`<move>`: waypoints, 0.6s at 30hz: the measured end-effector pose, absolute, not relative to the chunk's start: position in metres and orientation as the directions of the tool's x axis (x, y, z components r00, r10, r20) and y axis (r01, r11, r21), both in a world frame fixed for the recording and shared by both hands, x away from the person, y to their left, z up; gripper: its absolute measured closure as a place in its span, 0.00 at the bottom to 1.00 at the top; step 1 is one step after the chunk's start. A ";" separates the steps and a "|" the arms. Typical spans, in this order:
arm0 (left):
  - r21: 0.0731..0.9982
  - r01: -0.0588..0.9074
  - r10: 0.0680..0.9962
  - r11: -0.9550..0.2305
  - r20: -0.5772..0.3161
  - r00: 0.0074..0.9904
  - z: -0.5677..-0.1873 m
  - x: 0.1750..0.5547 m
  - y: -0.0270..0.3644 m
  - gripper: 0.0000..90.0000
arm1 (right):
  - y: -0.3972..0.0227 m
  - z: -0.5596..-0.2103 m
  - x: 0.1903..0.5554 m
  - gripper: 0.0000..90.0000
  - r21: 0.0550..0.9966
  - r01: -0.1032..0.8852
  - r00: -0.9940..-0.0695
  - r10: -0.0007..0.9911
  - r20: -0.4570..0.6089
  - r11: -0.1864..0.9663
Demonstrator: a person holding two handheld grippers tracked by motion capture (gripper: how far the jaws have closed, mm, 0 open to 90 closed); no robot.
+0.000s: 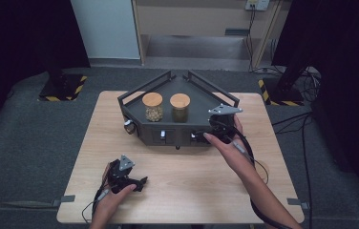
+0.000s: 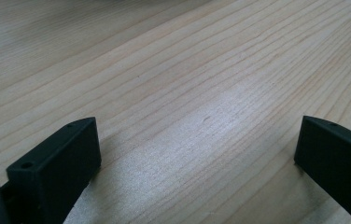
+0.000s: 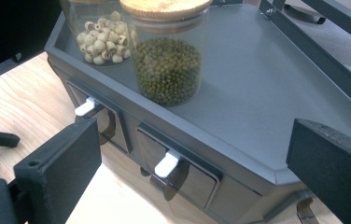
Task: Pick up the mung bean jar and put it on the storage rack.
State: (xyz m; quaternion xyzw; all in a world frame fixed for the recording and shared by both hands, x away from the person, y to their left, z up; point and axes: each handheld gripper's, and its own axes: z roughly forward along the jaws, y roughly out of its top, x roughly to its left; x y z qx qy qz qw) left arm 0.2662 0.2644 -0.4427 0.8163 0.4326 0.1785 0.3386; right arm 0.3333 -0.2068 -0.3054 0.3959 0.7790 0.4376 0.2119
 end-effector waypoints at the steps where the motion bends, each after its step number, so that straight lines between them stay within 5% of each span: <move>1: 0.707 0.585 0.827 -0.396 -0.002 0.562 -0.443 0.266 0.264 0.00 | -0.208 -0.305 0.333 0.04 0.848 0.439 -0.594 0.804 0.025 0.298; 18: 0.708 0.585 0.827 -0.396 -0.002 0.562 -0.443 0.266 0.264 0.00 | -0.230 -0.314 0.326 0.04 0.851 0.459 -0.577 0.814 0.065 0.257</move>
